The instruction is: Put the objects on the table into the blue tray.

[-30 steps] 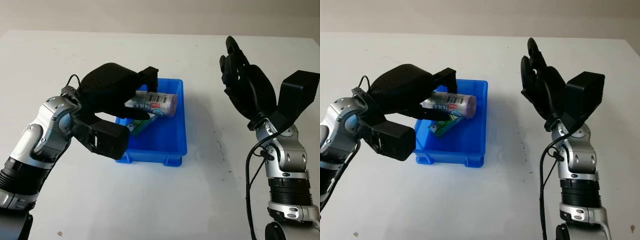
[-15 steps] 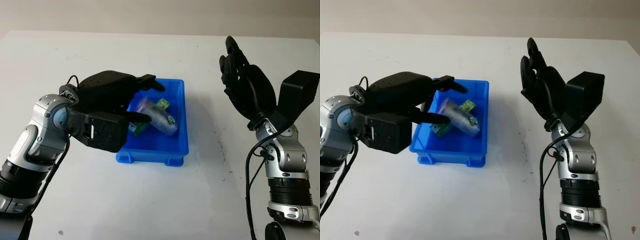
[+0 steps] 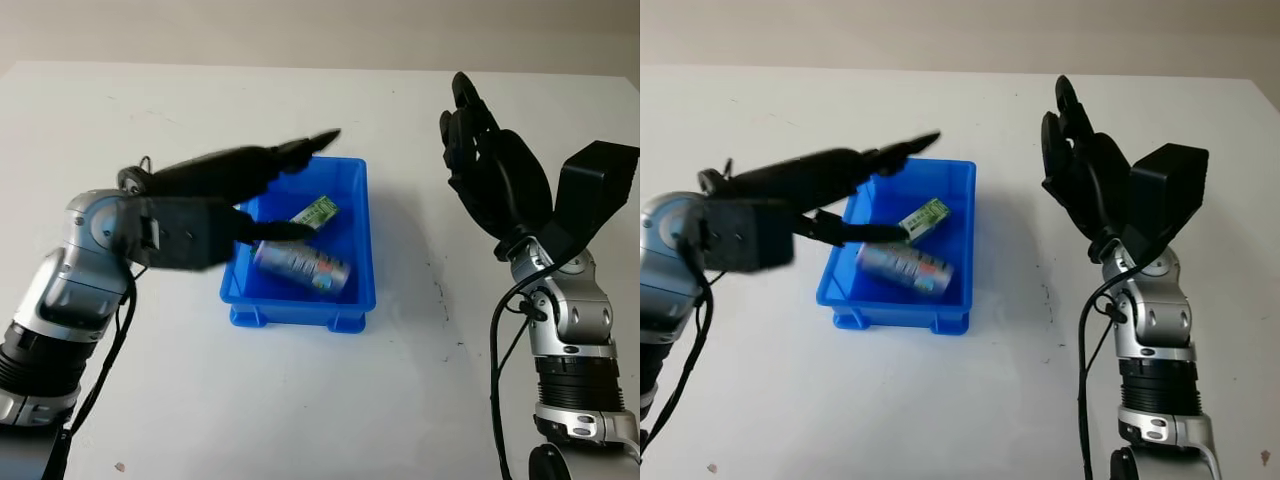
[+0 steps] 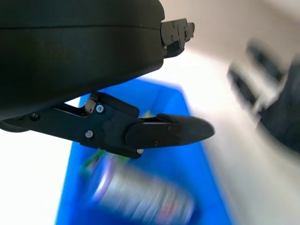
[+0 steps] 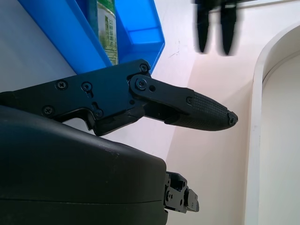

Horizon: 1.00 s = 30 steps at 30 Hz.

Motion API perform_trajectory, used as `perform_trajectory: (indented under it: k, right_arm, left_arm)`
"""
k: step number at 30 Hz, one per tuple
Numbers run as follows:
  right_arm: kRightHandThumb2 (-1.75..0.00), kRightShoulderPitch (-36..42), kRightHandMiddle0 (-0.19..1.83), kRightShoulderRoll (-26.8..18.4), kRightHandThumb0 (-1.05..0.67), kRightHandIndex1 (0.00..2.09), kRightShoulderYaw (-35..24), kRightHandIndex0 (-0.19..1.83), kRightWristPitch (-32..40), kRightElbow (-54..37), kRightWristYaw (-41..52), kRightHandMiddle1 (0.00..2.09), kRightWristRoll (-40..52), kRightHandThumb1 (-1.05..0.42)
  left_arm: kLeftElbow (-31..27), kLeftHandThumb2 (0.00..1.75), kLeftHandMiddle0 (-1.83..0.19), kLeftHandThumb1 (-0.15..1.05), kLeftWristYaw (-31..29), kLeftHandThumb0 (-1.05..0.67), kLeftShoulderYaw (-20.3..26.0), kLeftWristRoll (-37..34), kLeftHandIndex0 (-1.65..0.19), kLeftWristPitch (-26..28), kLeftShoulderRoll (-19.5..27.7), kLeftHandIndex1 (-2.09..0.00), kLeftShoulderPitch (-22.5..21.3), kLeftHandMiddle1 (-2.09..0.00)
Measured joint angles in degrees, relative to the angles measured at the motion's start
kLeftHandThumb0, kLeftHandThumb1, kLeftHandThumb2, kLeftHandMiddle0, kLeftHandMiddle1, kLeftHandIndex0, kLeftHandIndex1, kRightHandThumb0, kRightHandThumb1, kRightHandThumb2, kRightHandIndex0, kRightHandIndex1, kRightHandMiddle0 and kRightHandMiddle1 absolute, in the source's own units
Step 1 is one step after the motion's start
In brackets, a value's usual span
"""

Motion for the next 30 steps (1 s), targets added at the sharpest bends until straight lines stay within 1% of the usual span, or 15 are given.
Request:
perform_trajectory:
  k: [3, 6, 8, 11, 14, 17, 18, 21, 24, 27, 30]
  right_arm:
    - [-0.7, 0.21, -0.19, 0.01, -0.71, 0.0, 0.03, -0.19, -0.17, 0.0, -0.07, 0.0, -0.21, -1.05]
    - [-0.7, 0.26, -0.19, 0.01, -0.71, 0.0, 0.06, -0.19, -0.46, 0.0, -0.07, 0.0, -0.28, -1.05]
    - [-0.7, 0.26, -0.19, 0.03, -0.71, 0.0, 0.07, -0.19, -0.67, 0.0, -0.15, 0.0, -0.31, -1.05]
    - [-0.7, 0.27, -0.19, 0.29, -0.7, 0.0, 0.13, -0.19, -1.15, 0.01, -0.37, 0.0, -0.38, -1.05]
    - [-0.7, 0.36, -0.19, 1.01, -0.7, 0.0, 0.19, -0.19, -1.42, 0.01, -0.63, 0.0, -0.34, -1.05]
    - [-0.69, 0.54, -0.19, 1.54, -0.72, 0.0, 0.43, -0.19, -1.41, 0.01, -0.91, 0.0, -0.28, -1.05]
    - [-0.7, 0.54, -0.19, 1.75, -0.72, 0.0, 0.65, -0.19, -1.39, 0.01, -1.12, 0.0, -0.28, -1.05]
    - [-0.7, 0.55, -0.19, 2.66, -0.72, 0.0, 0.99, -0.19, -1.39, 0.01, -1.68, 0.0, -0.26, -1.05]
    - [-0.7, 0.55, -0.19, 2.98, -0.72, 0.0, 1.0, -0.19, -1.41, 0.01, -2.25, 0.0, -0.25, -1.05]
    - [-0.72, 0.55, -0.19, 3.56, -0.72, 0.0, 1.0, -0.19, -1.45, 0.02, -2.53, 0.0, -0.17, -1.05]
    - [-0.72, 0.55, -0.19, 4.12, -0.72, 0.0, 1.02, -0.19, -1.47, 0.02, -3.14, 0.0, -0.16, -1.05]
  left_arm:
    - [0.86, 0.62, 0.19, 1.05, 3.8, -0.78, 3.28, -2.5, 0.19, 0.32, -0.84, 0.0, -0.01, 0.0]
    - [2.1, 0.61, 0.19, 1.05, 8.05, -0.77, 8.38, -8.7, 0.19, 2.29, -4.01, 0.0, 0.16, 0.0]
    - [2.11, 0.63, 0.19, 1.05, 10.15, -0.76, 11.24, -11.92, 0.19, 2.8, -5.25, 0.0, 0.59, 0.0]
    - [2.06, 0.68, 0.19, 1.05, 12.3, -0.74, 14.47, -15.8, 0.19, 2.56, -6.78, 0.0, 3.12, 0.0]
    - [1.91, 0.68, 0.19, 1.05, 17.51, -0.76, 17.0, -17.17, 0.19, 2.3, -9.76, 0.0, 7.24, 0.0]
    - [2.11, 0.67, 0.19, 1.05, 22.07, -0.77, 18.02, -17.32, 0.19, 1.19, -12.38, 0.0, 10.53, 0.0]
    - [2.85, 0.68, 0.19, 1.05, 23.17, -0.77, 18.19, -17.41, 0.19, -0.19, -13.21, 0.0, 10.98, 0.0]
    - [6.41, 0.72, 0.19, 1.05, 25.85, -0.78, 18.51, -17.43, 0.19, -4.66, -15.17, 0.0, 11.66, 0.0]
    - [9.78, 0.74, 0.19, 1.05, 27.59, -0.78, 18.37, -17.39, 0.19, -7.75, -16.62, 0.0, 12.46, 0.0]
    - [12.78, 0.75, 0.19, 1.05, 29.21, -0.79, 18.03, -17.04, 0.19, -9.69, -17.82, 0.0, 12.59, 0.0]
    - [15.46, 0.73, 0.19, 1.05, 29.58, -0.81, 17.62, -16.58, 0.19, -10.93, -17.91, 0.0, 12.59, 0.0]
